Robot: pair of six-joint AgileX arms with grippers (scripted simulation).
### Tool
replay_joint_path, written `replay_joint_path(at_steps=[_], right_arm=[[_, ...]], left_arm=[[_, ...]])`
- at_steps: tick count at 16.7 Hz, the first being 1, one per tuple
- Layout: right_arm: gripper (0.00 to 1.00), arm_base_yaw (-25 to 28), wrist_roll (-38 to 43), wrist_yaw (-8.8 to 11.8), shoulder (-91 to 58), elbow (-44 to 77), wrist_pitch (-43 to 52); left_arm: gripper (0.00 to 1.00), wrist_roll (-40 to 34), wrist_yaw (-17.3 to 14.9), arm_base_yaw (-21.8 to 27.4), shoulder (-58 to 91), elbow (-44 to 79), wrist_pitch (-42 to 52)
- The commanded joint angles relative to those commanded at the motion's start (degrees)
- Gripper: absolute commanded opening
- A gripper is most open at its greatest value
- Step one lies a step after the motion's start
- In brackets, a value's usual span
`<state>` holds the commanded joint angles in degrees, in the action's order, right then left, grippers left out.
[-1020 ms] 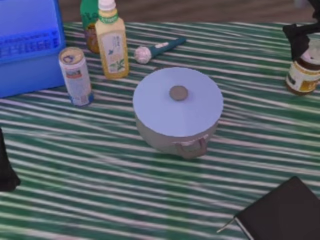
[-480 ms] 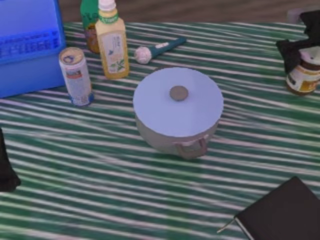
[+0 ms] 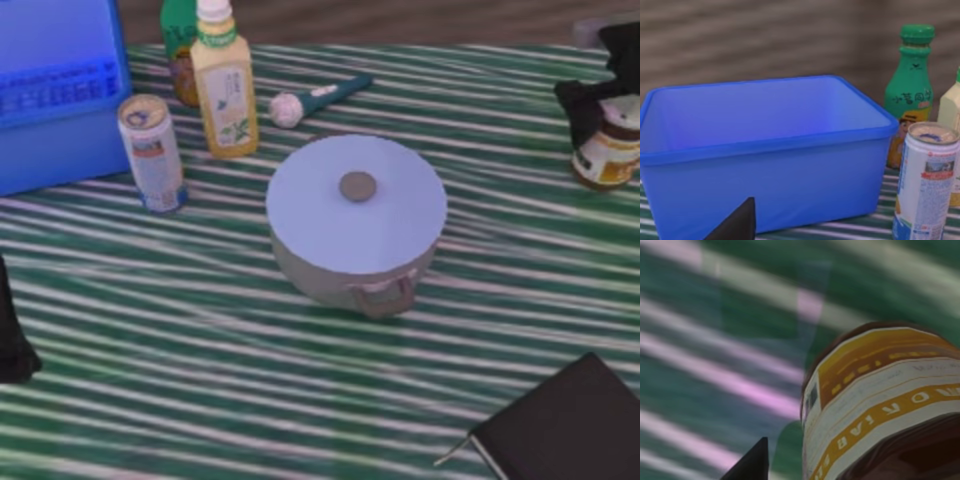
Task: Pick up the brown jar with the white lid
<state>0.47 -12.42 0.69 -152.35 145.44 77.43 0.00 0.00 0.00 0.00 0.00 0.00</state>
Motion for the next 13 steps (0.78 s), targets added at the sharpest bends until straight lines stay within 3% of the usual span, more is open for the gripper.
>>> replay_joint_path(at_steps=[10, 13], right_arm=[[0.02, 0.0, 0.0, 0.0, 0.0, 0.0, 0.0], [0.0, 0.0, 0.0, 0.0, 0.0, 0.0, 0.0]], left_arm=[[1.0, 0.0, 0.0, 0.0, 0.0, 0.0, 0.0], [1.0, 0.0, 0.0, 0.0, 0.0, 0.0, 0.0]])
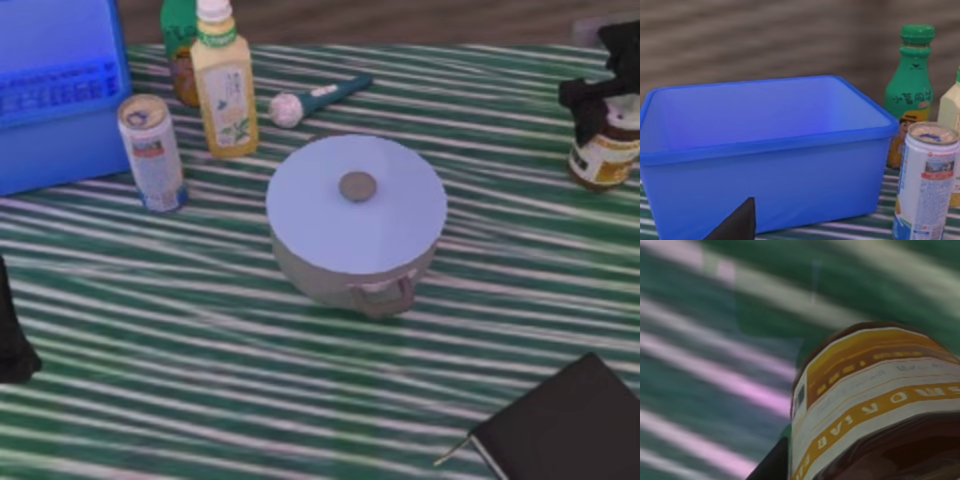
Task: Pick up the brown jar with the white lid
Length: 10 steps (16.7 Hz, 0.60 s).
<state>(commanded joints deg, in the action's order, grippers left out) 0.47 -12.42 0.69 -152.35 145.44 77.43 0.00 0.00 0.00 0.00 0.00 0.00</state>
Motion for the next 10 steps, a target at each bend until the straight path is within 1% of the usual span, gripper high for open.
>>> replay_joint_path(at_steps=[7, 10], right_arm=[[0.0, -0.2, 0.1, 0.0, 0.1, -0.1, 0.0], [0.0, 0.0, 0.0, 0.1, 4.1, -4.1, -0.2]], left_arm=[[1.0, 0.0, 0.0, 0.0, 0.0, 0.0, 0.0], [1.0, 0.0, 0.0, 0.0, 0.0, 0.0, 0.0]])
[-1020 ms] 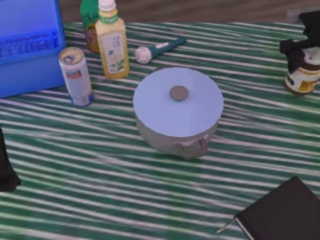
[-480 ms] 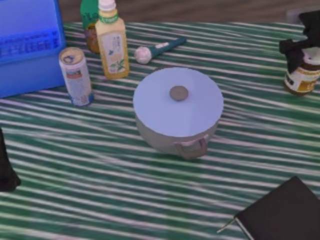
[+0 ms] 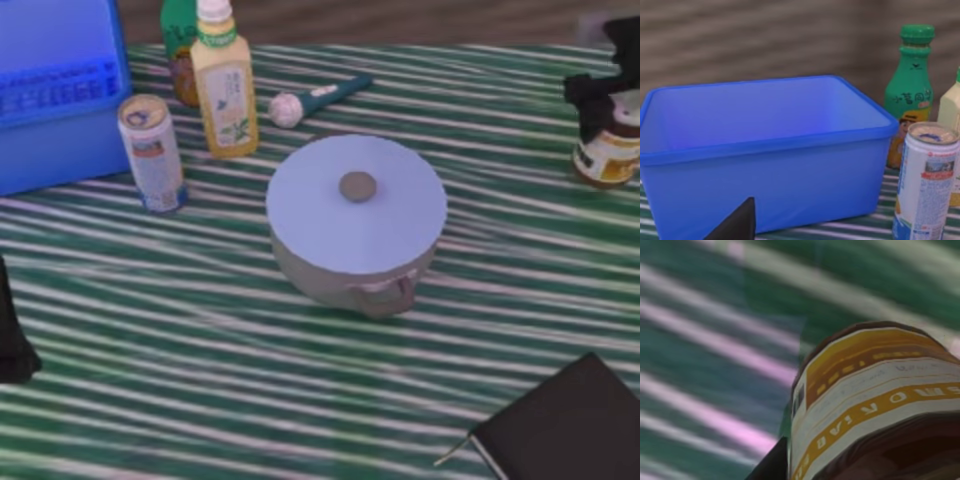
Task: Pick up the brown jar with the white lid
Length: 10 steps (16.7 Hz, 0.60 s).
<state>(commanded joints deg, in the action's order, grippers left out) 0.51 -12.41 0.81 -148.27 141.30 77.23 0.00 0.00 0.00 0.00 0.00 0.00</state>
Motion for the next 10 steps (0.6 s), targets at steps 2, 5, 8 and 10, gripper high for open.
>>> replay_joint_path(at_steps=[2, 5, 8, 10], right_arm=[[0.0, 0.1, 0.1, 0.1, 5.4, -5.6, -0.3], [0.0, 0.3, 0.2, 0.2, 15.8, -16.5, -0.8], [0.0, 0.6, 0.2, 0.2, 24.4, -25.5, -1.0], [0.0, 0.7, 0.2, 0.3, 27.3, -28.5, -1.0]], left_arm=[[1.0, 0.0, 0.0, 0.0, 0.0, 0.0, 0.0], [1.0, 0.0, 0.0, 0.0, 0.0, 0.0, 0.0], [1.0, 0.0, 0.0, 0.0, 0.0, 0.0, 0.0], [1.0, 0.0, 0.0, 0.0, 0.0, 0.0, 0.0]])
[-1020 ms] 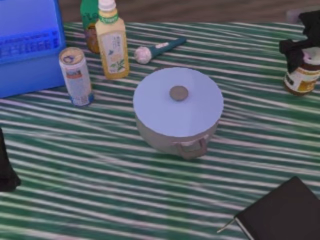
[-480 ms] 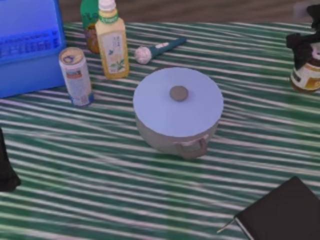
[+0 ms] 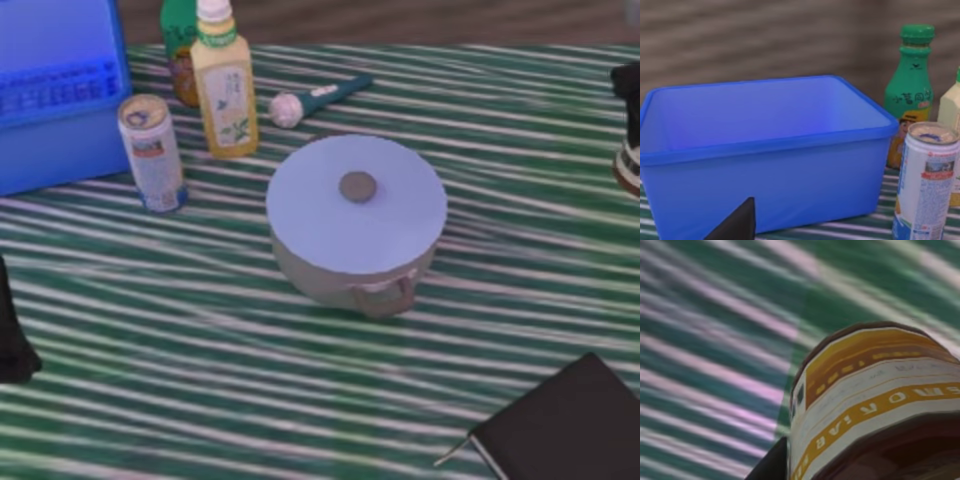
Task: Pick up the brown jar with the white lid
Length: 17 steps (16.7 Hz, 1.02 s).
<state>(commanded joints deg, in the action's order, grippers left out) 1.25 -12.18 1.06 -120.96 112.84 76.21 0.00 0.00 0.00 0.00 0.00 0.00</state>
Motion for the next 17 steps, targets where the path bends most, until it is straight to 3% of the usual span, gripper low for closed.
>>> replay_joint_path(at_steps=[8, 17], right_arm=[[0.0, 1.1, 2.3, -0.2, 0.2, -1.3, -0.8], [0.0, 13.7, 27.1, -2.3, -0.1, -9.9, -9.9]], left_arm=[[1.0, 0.0, 0.0, 0.0, 0.0, 0.0, 0.0], [1.0, 0.0, 0.0, 0.0, 0.0, 0.0, 0.0]])
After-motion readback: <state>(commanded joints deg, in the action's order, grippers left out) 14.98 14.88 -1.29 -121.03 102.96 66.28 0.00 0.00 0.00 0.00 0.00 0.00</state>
